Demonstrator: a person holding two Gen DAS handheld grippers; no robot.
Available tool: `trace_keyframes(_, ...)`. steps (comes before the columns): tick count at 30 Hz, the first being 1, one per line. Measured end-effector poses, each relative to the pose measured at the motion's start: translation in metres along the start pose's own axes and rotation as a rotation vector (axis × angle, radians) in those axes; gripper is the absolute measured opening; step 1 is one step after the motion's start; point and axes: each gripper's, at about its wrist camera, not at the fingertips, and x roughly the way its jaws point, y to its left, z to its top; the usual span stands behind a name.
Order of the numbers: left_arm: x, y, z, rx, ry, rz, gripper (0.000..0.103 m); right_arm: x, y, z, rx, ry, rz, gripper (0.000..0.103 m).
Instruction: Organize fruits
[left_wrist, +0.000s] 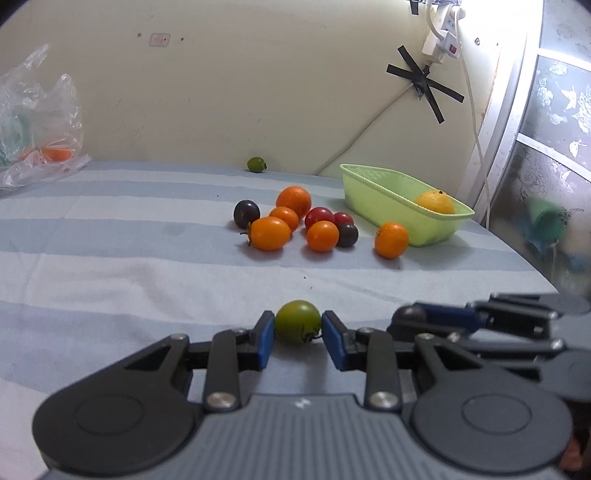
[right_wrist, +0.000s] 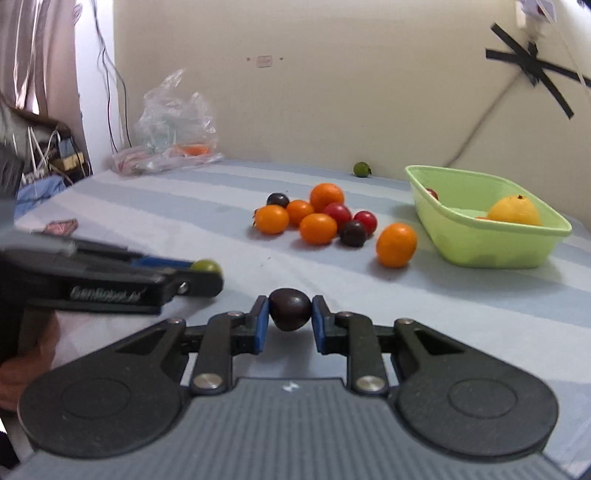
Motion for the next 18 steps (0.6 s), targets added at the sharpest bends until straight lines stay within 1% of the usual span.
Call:
trace_keyframes(2,0.0,-0.002,-0.001,0.009,-0.004,0.006,0.029,0.006,0.001,-0.004,0.003,0.022,-0.013,0.028)
trace_keyframes(5,0.001,-0.003,-0.002,0.014,-0.007,0.01,0.029,0.006,-0.001,-0.004,0.002,0.015,-0.02,0.028)
trace_keyframes(11,0.0,-0.001,-0.002,0.005,-0.008,0.004,0.029,0.005,0.013,-0.006,-0.051,0.0,-0.062,0.029)
trace_keyframes(18,0.0,-0.002,-0.002,0.007,-0.009,0.006,0.029,0.004,0.016,-0.008,-0.056,-0.005,-0.072,0.028)
